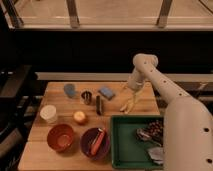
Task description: Wipe red bowl with eraser
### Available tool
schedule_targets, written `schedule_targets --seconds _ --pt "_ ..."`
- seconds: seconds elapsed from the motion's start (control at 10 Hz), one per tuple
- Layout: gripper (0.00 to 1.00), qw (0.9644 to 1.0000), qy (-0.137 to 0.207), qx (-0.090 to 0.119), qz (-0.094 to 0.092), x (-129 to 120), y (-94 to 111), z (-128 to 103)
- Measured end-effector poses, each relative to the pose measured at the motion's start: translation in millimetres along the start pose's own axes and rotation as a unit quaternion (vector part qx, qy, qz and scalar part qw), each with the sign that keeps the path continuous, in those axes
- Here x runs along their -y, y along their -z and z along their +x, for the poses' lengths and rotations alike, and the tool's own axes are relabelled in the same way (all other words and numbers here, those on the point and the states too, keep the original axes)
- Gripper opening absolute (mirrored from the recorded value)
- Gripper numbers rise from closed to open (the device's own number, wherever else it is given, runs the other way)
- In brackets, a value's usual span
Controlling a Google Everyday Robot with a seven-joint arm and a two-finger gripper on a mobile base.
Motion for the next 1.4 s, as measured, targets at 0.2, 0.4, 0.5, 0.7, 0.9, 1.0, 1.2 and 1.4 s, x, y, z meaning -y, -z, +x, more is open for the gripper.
schedule_targets --seconds 0.2,0.4,0.5,0.7,0.9,1.0,1.2,1.4 --pt "0.69 1.0 0.0 0.0 0.0 0.0 0.0 -0.1" --pt "0.69 1.0 0.0 0.0 0.0 0.0 0.0 0.0" --pt "0.69 1.0 0.0 0.0 0.0 0.0 0.0 0.0" --pt "0.69 1.0 0.0 0.0 0.0 0.1 0.1 0.1" --pt "0.69 1.0 0.007 -0.002 0.003 0.3 3.3 2.6" --pt "0.69 0.9998 0.019 -0.003 0.012 3.6 11.2 4.7" --pt "0.69 0.9986 0.049 -0.003 0.021 10.3 28.8 2.3" --pt "0.69 0.9954 0.093 -0.017 0.014 25.4 36.3 -14.9"
